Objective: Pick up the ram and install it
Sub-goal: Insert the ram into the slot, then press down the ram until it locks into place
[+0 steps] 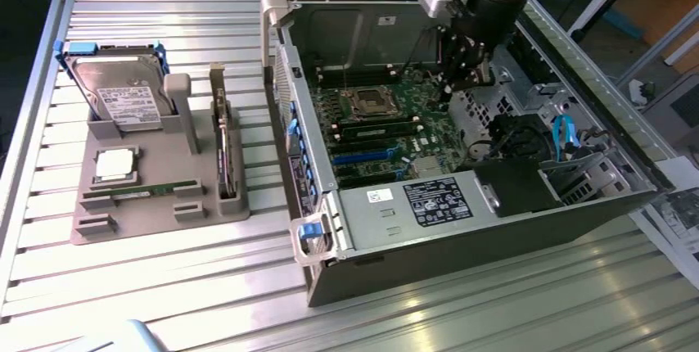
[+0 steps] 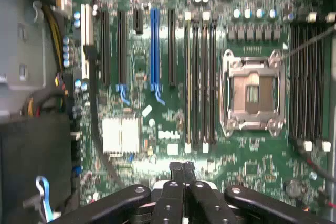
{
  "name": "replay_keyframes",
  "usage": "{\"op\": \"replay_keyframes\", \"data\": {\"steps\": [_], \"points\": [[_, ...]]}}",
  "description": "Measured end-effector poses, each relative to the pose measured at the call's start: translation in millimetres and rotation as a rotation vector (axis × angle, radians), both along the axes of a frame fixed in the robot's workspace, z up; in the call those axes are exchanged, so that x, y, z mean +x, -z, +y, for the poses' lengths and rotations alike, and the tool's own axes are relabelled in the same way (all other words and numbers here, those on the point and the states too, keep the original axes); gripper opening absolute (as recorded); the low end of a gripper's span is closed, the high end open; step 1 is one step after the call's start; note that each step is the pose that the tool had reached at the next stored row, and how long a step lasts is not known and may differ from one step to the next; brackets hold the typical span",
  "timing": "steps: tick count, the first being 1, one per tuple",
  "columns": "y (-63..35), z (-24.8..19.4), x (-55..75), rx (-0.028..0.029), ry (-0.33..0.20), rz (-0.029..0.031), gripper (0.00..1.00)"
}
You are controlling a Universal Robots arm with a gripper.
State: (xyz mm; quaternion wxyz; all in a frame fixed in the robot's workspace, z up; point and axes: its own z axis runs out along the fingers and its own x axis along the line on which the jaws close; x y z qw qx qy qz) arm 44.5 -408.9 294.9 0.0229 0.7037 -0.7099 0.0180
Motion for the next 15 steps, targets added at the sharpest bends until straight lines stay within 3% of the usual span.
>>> {"op": "replay_keyframes", "data": {"steps": [15], "points": [[2.5,0.0,-5.4,-0.0001,0.0,0.0003,0.11]]}}
